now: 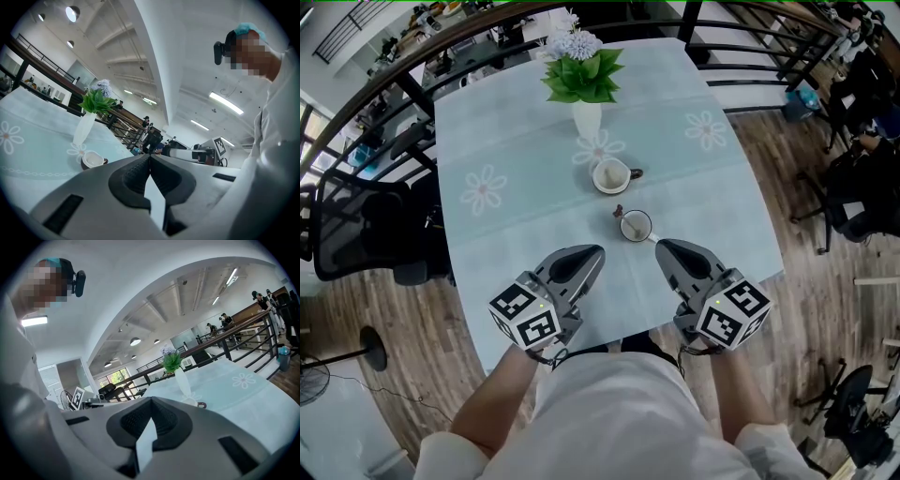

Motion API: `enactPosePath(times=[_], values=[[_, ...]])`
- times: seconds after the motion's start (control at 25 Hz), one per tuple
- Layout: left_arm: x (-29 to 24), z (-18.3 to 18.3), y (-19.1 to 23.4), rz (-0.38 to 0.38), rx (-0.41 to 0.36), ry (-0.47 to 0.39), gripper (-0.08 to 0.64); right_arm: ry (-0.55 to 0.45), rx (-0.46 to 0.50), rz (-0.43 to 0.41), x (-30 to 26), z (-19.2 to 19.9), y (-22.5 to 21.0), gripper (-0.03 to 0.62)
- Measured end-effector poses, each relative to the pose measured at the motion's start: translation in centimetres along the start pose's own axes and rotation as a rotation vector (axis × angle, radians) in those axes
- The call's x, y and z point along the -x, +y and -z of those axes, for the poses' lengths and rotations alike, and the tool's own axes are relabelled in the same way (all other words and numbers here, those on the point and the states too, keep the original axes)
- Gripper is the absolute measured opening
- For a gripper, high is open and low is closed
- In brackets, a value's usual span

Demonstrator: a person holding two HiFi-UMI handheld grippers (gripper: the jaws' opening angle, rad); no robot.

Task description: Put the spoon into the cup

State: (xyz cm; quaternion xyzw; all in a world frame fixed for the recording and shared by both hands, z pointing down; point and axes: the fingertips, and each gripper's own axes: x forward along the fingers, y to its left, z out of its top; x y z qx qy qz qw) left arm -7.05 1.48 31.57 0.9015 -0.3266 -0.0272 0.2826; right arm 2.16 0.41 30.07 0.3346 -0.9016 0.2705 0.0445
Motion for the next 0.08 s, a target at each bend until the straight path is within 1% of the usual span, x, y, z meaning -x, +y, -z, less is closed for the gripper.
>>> enactPosePath(times=[0.08], values=[[-0.01, 0.04, 0.08, -0.004, 0.003, -0.002, 0.021, -0.002, -0.003, -0.002, -0.08, -0.01, 0.01, 0.021]])
